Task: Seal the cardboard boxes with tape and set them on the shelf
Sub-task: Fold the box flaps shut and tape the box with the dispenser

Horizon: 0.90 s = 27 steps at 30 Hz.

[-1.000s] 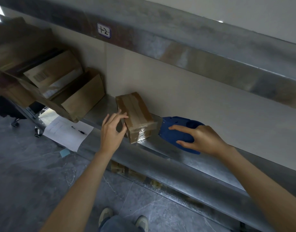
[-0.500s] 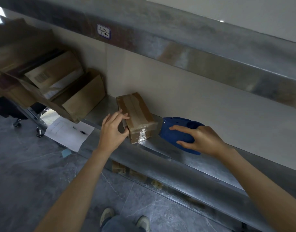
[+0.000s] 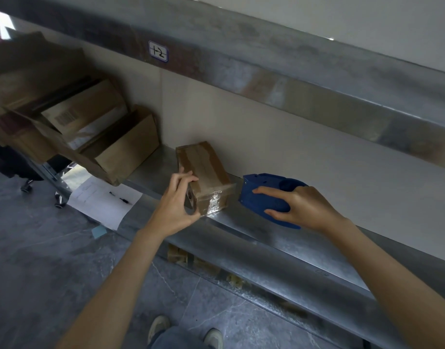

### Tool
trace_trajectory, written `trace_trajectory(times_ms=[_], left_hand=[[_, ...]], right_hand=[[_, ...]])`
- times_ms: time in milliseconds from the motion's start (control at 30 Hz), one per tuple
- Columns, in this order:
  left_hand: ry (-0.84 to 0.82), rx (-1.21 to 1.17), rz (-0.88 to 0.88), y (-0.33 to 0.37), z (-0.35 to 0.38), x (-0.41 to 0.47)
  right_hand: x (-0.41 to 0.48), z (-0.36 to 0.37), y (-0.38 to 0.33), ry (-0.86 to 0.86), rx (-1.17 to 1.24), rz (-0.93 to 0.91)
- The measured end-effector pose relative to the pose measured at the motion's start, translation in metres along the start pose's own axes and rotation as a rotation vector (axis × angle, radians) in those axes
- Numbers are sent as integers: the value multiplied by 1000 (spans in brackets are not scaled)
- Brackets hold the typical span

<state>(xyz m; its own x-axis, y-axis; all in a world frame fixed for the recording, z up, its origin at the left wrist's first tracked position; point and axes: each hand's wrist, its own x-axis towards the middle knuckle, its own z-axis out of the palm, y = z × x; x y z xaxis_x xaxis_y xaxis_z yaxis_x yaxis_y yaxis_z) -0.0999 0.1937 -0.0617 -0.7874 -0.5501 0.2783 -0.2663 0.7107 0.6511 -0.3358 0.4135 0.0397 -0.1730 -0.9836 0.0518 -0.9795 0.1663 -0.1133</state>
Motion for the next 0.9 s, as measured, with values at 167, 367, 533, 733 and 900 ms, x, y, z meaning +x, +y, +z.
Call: trace_trajectory(times_ms=[167,367,533,733,900], left_hand=[[79,22,-3,5,4,-1],[74,26,43,-2,-5,1],[61,6,54,-7,-10,1],[53,12,51,-10,-10,2],[58,24,57,-10,-9,2]], right_hand=[[1,-6,-2,-8,-14,-18],[-2,-12,-3,-16,-3,-44],[3,-13,-6,-37,-25,-78],[11,-13,-3,-69,-61,-72],[13,-11,0,-90,-68,-60]])
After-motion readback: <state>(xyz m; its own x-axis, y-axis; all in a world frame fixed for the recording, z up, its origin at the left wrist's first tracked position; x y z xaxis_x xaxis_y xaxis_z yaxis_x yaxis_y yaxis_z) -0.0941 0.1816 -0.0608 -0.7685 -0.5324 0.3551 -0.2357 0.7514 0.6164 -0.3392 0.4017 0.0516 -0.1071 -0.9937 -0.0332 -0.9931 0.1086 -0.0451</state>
